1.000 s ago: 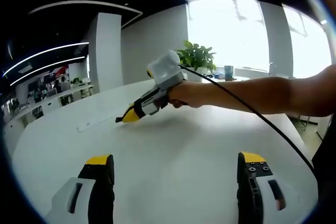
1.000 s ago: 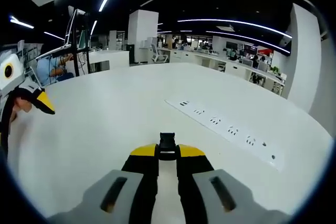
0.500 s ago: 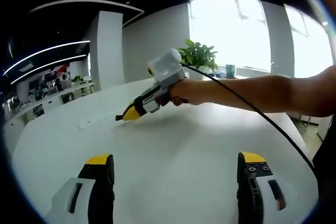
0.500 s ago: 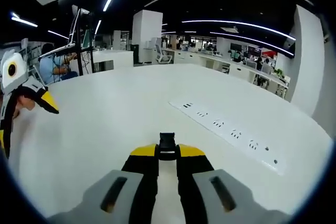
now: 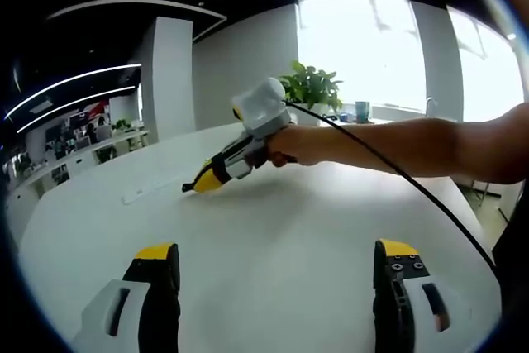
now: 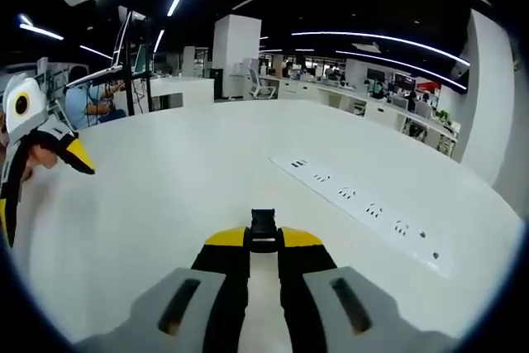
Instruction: Snap the two parts of the plastic buckle together until the buckle closes and remains connected.
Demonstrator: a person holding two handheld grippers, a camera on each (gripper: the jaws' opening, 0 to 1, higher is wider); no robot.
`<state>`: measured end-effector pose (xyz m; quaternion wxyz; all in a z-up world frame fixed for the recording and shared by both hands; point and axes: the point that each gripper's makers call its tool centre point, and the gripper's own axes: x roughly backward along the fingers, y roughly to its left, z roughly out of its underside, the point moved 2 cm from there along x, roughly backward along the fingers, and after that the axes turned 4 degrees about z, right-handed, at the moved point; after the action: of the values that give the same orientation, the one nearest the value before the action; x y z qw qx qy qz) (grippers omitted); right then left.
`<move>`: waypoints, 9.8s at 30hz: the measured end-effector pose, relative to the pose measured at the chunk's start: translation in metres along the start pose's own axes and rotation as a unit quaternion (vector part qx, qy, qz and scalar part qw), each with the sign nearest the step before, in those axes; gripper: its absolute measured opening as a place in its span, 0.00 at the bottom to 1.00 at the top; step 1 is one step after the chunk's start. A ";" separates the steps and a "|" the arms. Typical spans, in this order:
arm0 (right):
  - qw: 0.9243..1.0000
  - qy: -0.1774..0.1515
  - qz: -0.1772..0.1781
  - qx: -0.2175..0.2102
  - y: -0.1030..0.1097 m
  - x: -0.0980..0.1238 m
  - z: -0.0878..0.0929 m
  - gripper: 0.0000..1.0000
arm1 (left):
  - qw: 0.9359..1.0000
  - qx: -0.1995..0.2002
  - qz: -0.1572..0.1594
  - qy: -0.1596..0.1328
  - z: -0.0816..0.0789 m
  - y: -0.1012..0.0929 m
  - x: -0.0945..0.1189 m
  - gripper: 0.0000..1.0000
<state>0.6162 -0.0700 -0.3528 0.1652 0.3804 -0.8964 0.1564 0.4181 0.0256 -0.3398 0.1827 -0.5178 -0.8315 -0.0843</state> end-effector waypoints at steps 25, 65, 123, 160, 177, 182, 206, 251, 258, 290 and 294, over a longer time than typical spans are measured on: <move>1.000 0.000 -0.009 -0.016 0.002 -0.003 0.006 0.12 | 1.000 -0.002 0.000 0.005 0.001 0.000 0.000 0.99; 1.000 -0.001 -0.008 -0.024 -0.001 -0.002 0.008 0.12 | 1.000 -0.004 0.004 0.010 0.005 -0.001 -0.002 0.99; 0.999 -0.012 -0.036 -0.034 0.009 -0.002 0.010 0.30 | 1.000 -0.011 0.002 0.019 0.008 0.001 -0.002 0.99; 0.996 -0.066 0.040 -0.042 -0.016 0.007 0.000 1.00 | 1.000 -0.002 -0.002 0.023 0.012 0.005 -0.004 1.00; 0.996 -0.063 0.032 -0.051 -0.008 0.021 0.006 1.00 | 0.999 -0.001 -0.002 0.032 0.018 0.005 -0.006 1.00; 0.996 -0.065 0.034 -0.050 -0.007 0.024 0.005 1.00 | 0.999 -0.002 0.000 0.035 0.019 0.003 -0.007 1.00; 0.995 -0.064 0.029 -0.066 0.003 0.035 0.011 1.00 | 0.999 -0.006 0.005 0.040 0.021 0.002 -0.006 1.00; 0.994 -0.073 0.034 -0.068 0.036 0.076 0.023 1.00 | 0.999 0.002 0.011 0.048 0.027 -0.001 -0.009 1.00; 0.993 -0.082 0.039 -0.073 0.043 0.089 0.025 1.00 | 0.999 0.012 0.001 0.030 0.021 0.003 -0.005 1.00; 0.990 -0.086 0.068 -0.083 0.061 0.122 0.035 1.00 | 0.999 0.035 -0.025 -0.007 0.007 0.036 0.007 1.00; 0.990 -0.087 0.067 -0.087 0.064 0.125 0.035 1.00 | 0.998 0.049 -0.029 -0.012 0.010 0.042 0.010 1.00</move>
<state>0.4808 -0.1202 -0.3420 0.1078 0.3154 -0.9412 0.0549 0.4501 0.0558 -0.3470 0.1957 -0.4849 -0.8513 -0.0428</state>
